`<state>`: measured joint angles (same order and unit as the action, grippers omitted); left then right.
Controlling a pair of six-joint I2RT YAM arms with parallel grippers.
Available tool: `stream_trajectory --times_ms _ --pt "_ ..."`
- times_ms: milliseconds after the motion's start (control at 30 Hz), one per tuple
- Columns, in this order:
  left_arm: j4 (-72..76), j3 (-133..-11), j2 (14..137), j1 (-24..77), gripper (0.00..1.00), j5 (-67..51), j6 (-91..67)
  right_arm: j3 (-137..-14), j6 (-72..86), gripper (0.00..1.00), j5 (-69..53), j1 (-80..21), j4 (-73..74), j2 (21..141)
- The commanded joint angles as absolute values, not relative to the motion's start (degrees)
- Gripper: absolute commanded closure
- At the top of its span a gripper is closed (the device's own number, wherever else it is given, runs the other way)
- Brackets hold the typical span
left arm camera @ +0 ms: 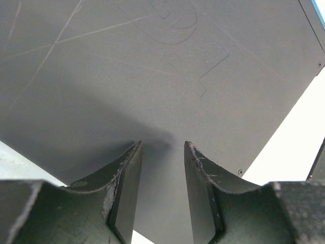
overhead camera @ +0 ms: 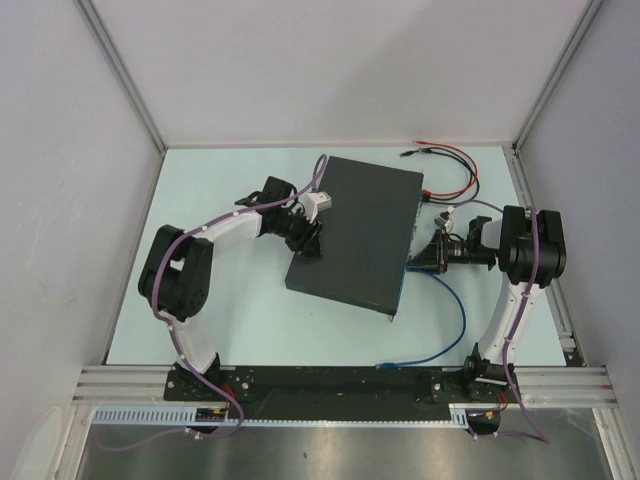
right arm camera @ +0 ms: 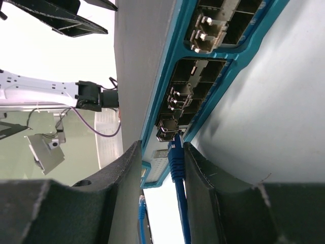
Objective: Pull the plug from the switch port
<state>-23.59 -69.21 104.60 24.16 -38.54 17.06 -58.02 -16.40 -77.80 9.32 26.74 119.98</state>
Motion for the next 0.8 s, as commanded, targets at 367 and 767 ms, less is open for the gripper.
stream_trajectory --times_ms 367,767 --pt "-24.08 -68.47 104.68 25.14 0.55 -36.74 20.04 -70.29 -54.98 0.69 -81.73 11.25 65.94 131.30" --pt "-24.17 -69.17 105.29 25.93 0.54 -36.30 20.13 -75.76 -74.29 0.69 -83.15 12.04 85.61 138.78"
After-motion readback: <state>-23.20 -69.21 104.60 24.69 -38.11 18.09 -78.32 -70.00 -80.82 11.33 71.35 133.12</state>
